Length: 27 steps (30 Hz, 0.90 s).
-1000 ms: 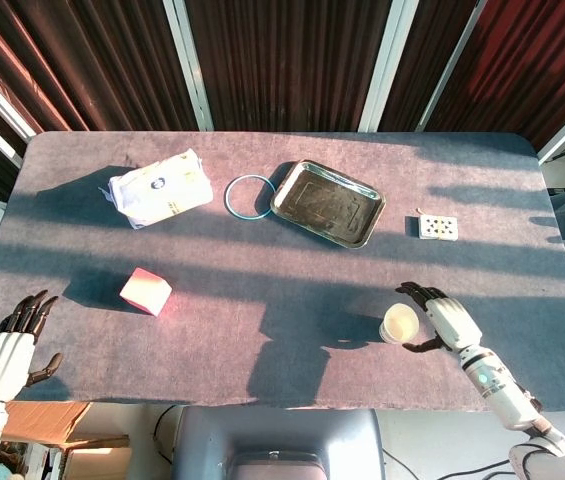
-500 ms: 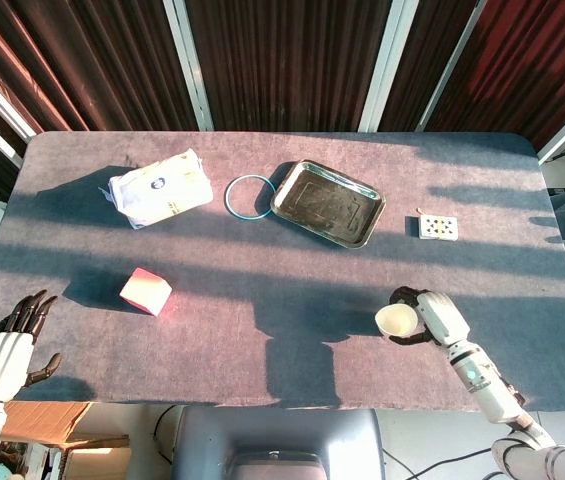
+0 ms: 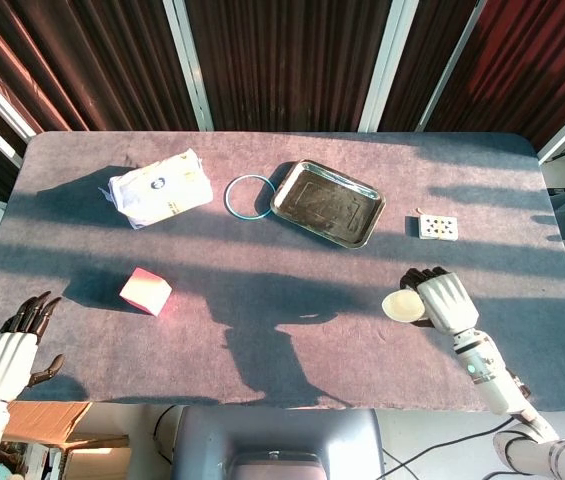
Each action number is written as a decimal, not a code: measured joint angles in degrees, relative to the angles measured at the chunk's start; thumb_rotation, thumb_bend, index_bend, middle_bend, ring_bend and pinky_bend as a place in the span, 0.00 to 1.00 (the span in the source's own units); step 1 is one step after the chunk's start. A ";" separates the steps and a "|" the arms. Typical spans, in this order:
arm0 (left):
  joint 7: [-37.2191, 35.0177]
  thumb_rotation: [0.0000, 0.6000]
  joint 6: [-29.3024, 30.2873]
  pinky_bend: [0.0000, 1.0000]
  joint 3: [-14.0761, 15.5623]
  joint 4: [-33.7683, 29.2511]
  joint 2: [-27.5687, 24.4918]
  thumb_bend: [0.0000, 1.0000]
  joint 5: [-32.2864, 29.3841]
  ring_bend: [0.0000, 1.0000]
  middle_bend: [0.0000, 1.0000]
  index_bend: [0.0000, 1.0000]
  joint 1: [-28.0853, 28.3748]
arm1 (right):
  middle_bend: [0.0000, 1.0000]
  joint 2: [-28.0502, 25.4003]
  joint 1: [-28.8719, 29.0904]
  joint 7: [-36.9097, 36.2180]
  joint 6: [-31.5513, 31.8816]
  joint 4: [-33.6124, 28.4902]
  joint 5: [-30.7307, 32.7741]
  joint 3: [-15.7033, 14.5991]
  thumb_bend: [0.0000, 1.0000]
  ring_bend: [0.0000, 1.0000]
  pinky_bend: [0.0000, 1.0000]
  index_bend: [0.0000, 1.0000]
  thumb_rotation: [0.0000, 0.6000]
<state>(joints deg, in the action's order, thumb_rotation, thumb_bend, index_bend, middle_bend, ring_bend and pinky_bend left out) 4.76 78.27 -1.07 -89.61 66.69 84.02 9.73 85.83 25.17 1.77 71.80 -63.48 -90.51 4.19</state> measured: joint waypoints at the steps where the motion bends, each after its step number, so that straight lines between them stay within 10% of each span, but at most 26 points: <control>1: 0.08 1.00 -0.05 0.23 0.03 -0.05 -0.02 0.30 -0.01 0.00 0.00 0.00 0.01 | 0.53 -0.55 0.32 5.39 -0.44 -1.04 0.15 0.19 0.18 0.56 0.59 0.69 1.00; 11: -0.13 1.00 -0.37 0.23 0.24 -0.27 -0.30 0.30 0.10 0.00 0.00 0.00 0.04 | 0.53 -2.35 3.82 42.20 -9.50 -9.86 8.78 2.53 0.18 0.47 0.53 0.59 1.00; 27: 0.11 1.00 -0.42 0.23 0.43 -0.52 -0.34 0.30 0.37 0.00 0.00 0.00 0.04 | 0.09 -3.26 6.22 32.93 -16.20 -12.10 14.54 2.33 0.18 0.09 0.23 0.11 1.00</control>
<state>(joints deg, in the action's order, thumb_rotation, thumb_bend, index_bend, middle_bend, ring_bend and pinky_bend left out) 4.87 77.85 -0.64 -90.14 66.35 84.39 9.77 82.57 31.39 34.69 55.60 -75.57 -75.96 6.52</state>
